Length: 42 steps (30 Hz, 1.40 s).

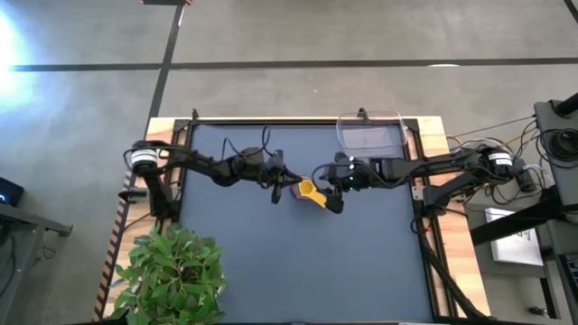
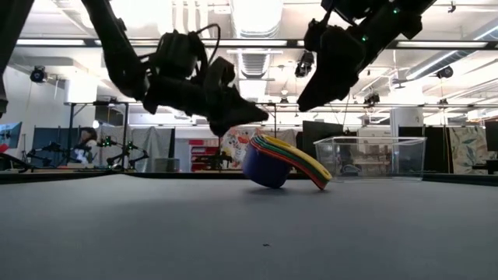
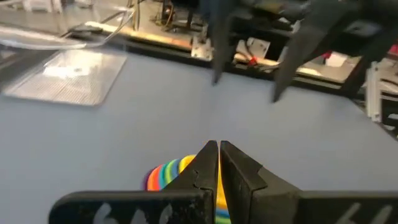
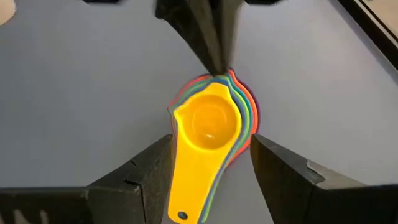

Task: Nest measuring cups in basket
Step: Adjust the stacked measuring cups on the table

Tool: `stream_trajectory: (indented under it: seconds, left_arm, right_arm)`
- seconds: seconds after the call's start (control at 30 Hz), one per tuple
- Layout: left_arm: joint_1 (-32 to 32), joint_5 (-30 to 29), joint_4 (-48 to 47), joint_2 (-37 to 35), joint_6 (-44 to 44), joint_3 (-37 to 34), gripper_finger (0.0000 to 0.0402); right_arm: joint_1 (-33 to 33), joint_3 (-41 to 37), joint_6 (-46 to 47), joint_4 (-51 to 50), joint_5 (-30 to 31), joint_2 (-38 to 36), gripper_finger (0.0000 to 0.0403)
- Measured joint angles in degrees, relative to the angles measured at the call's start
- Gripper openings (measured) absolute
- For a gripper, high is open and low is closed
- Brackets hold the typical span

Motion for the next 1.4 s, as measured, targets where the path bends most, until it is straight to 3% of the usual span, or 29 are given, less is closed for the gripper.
stream_trajectory:
  seconds: [0.4, 0.93, 1.07, 1.4]
  left_arm:
    - [1.1, -0.1, 0.2, 3.6, 1.1, -0.4, 0.0]
    - [2.6, -0.1, 0.3, 2.4, -0.4, -1.4, 0.0]
    - [2.6, -0.1, 0.2, 0.6, -0.4, -1.6, 0.0]
    - [3.0, -0.2, 0.1, -3.3, 0.0, -2.9, 0.0]
  right_arm:
    - [0.9, -1.7, -1.5, 3.1, 4.4, 0.0, 0.0203]
    - [0.3, -1.3, 0.1, 2.4, 4.4, 0.8, 0.0207]
    - [0.4, -0.9, 1.1, 2.4, 4.3, 0.9, 0.0233]
    - [0.4, -0.8, 5.1, 2.4, 4.4, 0.9, 0.0353]
